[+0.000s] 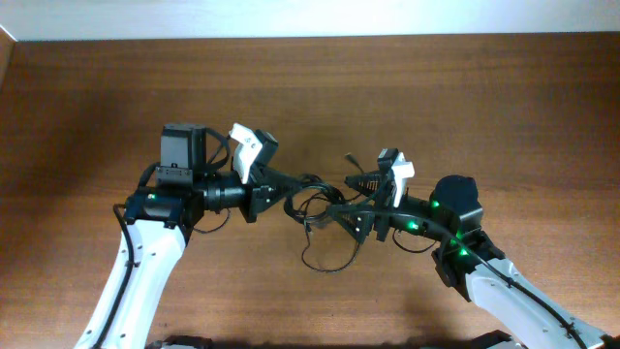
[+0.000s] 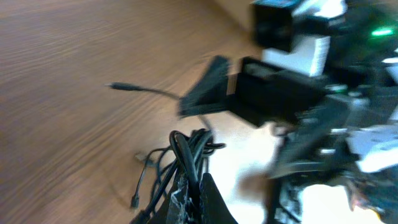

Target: Untangle cables

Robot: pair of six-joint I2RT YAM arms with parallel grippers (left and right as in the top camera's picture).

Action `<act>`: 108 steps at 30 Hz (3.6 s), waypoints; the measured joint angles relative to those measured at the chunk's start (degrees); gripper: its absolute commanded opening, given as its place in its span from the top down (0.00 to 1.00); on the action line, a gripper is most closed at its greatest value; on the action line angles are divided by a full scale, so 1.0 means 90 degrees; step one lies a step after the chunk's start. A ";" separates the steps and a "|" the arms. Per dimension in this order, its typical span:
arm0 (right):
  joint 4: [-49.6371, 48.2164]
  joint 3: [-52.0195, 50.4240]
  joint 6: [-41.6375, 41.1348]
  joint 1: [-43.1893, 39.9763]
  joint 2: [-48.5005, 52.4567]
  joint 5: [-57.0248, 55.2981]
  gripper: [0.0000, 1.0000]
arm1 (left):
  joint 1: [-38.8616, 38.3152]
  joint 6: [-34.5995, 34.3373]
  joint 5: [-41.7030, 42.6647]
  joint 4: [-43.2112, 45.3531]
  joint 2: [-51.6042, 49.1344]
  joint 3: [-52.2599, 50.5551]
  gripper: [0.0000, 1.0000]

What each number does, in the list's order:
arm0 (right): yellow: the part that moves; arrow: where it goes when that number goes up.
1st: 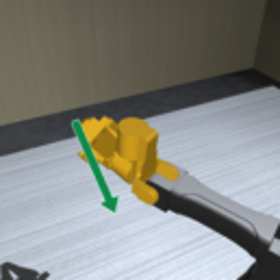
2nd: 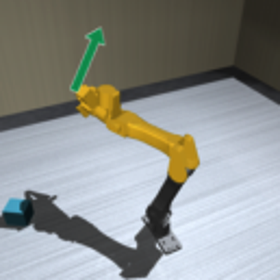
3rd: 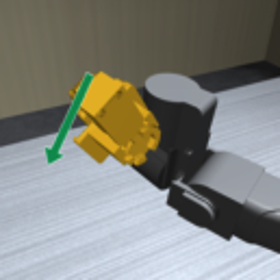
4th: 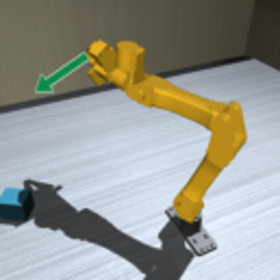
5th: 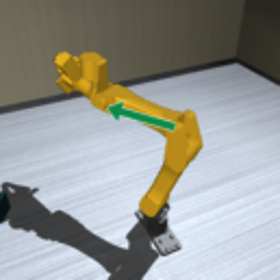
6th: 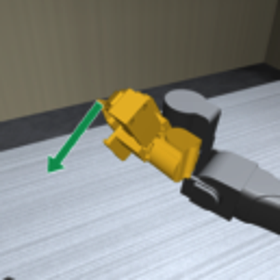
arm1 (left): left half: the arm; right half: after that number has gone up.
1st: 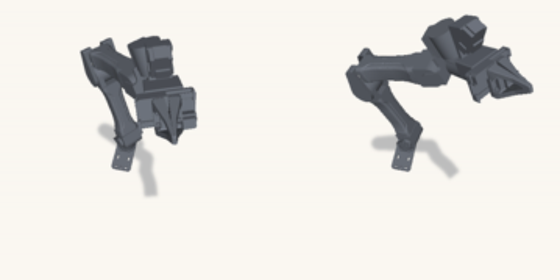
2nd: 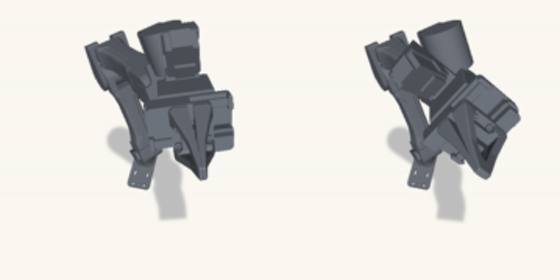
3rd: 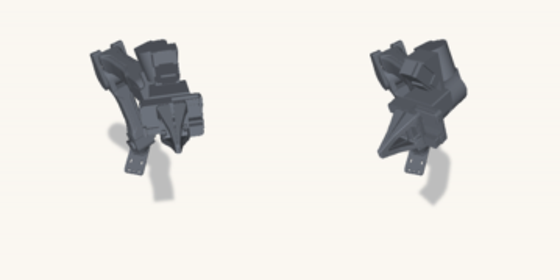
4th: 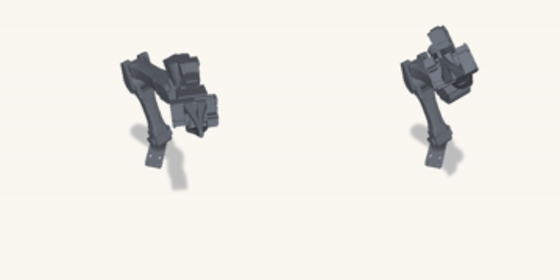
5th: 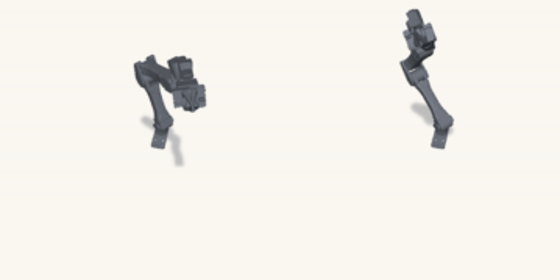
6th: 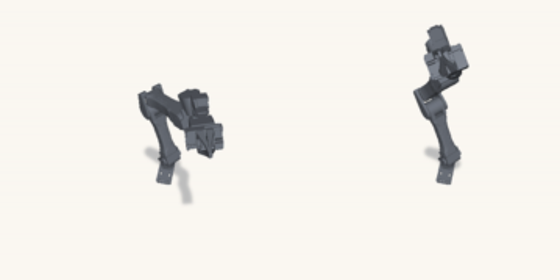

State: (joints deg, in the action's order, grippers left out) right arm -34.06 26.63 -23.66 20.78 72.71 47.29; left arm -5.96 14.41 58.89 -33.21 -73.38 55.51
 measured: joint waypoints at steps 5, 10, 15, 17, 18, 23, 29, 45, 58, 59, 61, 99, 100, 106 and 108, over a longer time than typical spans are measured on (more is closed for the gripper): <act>0.0313 -0.0002 0.0379 0.0000 0.0000 -0.0185 0.35 | 0.0000 0.0102 0.1435 0.0056 0.0000 0.0000 1.00; -0.0068 -0.0007 -0.0046 0.0005 0.0000 0.0542 0.96 | -0.0002 0.0109 0.1496 0.0505 0.0000 -0.0002 0.11; -0.0505 -0.0036 -0.1547 0.0000 0.0012 -0.0248 0.96 | 0.0017 -0.1462 0.0056 0.0668 0.0010 0.0000 0.01; -0.0510 -0.0036 -0.2089 0.0000 0.0012 -0.0794 0.96 | 0.0165 -0.2781 -0.0270 0.0753 0.0012 0.0000 0.01; -0.0510 -0.0036 -0.2261 0.0000 0.0012 -0.0933 0.96 | 0.0214 -0.3152 -0.0364 0.0753 0.0012 0.0000 0.01; -0.0508 -0.0036 -0.2854 0.0000 0.0012 -0.1008 0.96 | -0.0376 -0.3806 -0.1134 0.0772 0.0012 -0.0005 0.04; -0.0508 -0.0044 -0.2975 0.0000 0.0017 -0.0600 0.96 | -0.0957 -0.3937 -0.1698 0.1982 -0.0282 -0.0061 1.00; -0.0979 -0.0049 -0.2994 0.0000 0.0036 -0.0612 0.96 | -0.0418 -0.2161 -0.1229 0.0549 -0.0449 -0.0073 0.01; -0.0937 -0.0056 -0.2990 0.0211 0.0056 -0.0680 0.95 | -0.0731 -0.3228 -0.1185 0.1460 -0.0612 -0.0100 1.00; -0.0933 -0.0056 -0.2990 0.0211 0.0068 -0.0680 0.95 | -0.0733 -0.3223 -0.1183 0.1460 -0.0656 -0.0102 1.00; -0.0937 -0.0056 -0.2985 0.0211 0.0073 -0.0704 0.83 | -0.0714 -0.2997 -0.1151 0.1540 -0.0668 -0.0102 1.00; 0.3599 0.1362 0.1183 0.0882 -0.0284 -0.2696 0.63 | -0.1219 -0.0697 -0.1957 0.0372 -0.0753 -0.0119 1.00; 0.3623 0.1362 0.1190 0.0882 -0.0274 -0.2679 0.72 | -0.1217 -0.0697 -0.1897 0.0362 -0.0753 -0.0119 1.00; 0.4269 0.1392 0.1270 0.0852 -0.0262 -0.2752 0.96 | -0.1217 -0.1328 -0.1287 0.1025 -0.0767 -0.0189 1.00; 0.4235 0.1394 0.1277 0.0792 -0.0262 -0.2482 0.96 | -0.1217 -0.1523 -0.0823 0.1467 -0.0784 -0.0214 1.00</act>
State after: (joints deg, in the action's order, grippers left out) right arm 4.05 39.18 -12.16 27.90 70.35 24.95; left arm -16.91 0.71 51.48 -20.01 -80.44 53.58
